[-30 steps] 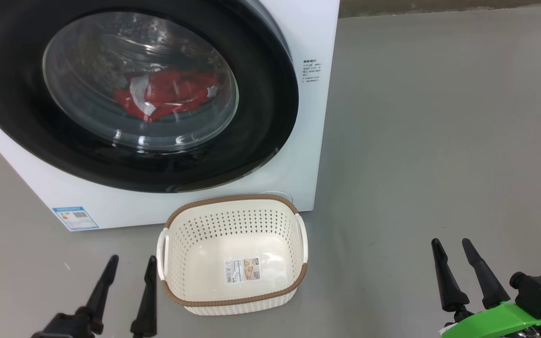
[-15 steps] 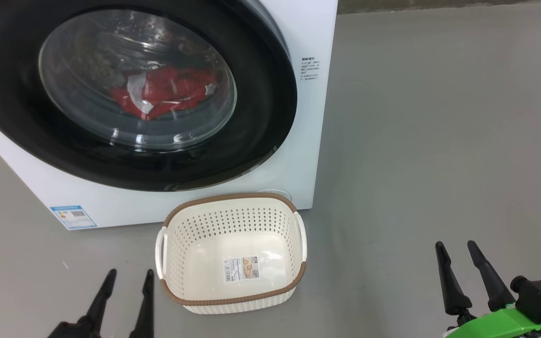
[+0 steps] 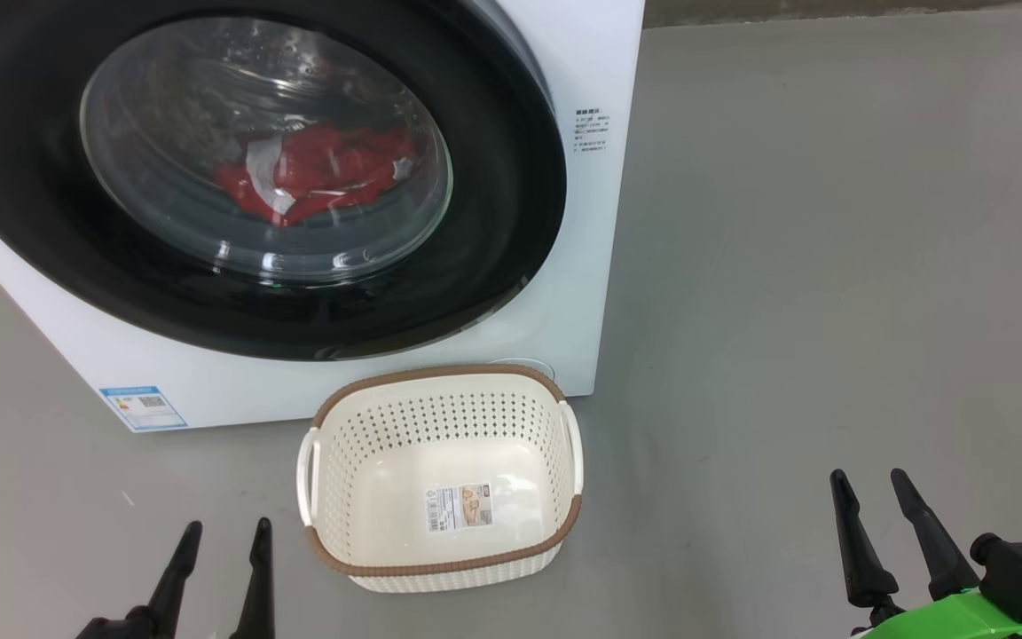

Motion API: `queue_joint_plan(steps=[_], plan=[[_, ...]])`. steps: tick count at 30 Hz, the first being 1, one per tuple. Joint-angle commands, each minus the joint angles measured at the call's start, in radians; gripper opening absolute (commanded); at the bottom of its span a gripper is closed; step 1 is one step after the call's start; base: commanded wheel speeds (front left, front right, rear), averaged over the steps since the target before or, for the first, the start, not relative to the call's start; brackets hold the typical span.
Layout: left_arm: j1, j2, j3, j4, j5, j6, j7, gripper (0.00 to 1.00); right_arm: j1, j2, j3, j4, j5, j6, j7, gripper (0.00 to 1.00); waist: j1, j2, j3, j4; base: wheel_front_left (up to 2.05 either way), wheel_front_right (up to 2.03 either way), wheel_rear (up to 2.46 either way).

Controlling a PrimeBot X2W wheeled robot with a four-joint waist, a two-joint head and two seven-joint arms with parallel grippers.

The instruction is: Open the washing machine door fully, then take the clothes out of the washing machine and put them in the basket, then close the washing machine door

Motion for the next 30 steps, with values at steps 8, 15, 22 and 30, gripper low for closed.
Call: queue_joint_plan(steps=[8,15,22,30], plan=[[-0.017,0.006,0.026,-0.026,-0.007,-0.006,-0.012,1.0,-0.028,-0.009,0.025,-0.034,-0.007,0.001,-0.012,1.0,-0.0001,-0.0001,0.008,0.001,0.0,0.0,0.0],[-0.034,0.005,0.014,-0.036,-0.012,-0.006,-0.012,1.0,-0.117,-0.002,0.067,-0.047,0.011,0.001,-0.012,0.0,-0.0001,-0.0001,0.041,0.01,0.0,0.0,0.0],[-0.062,0.005,0.0,-0.04,-0.019,-0.006,-0.012,1.0,-0.274,0.006,0.125,-0.018,0.066,0.001,-0.012,0.0,-0.0001,-0.0001,0.083,0.031,0.0,0.0,0.0],[-0.092,0.009,-0.015,-0.042,-0.03,-0.006,-0.012,1.0,-0.427,-0.019,0.183,0.029,0.133,0.001,-0.012,0.0,-0.0001,-0.0001,0.13,0.061,0.0,0.0,0.0]])
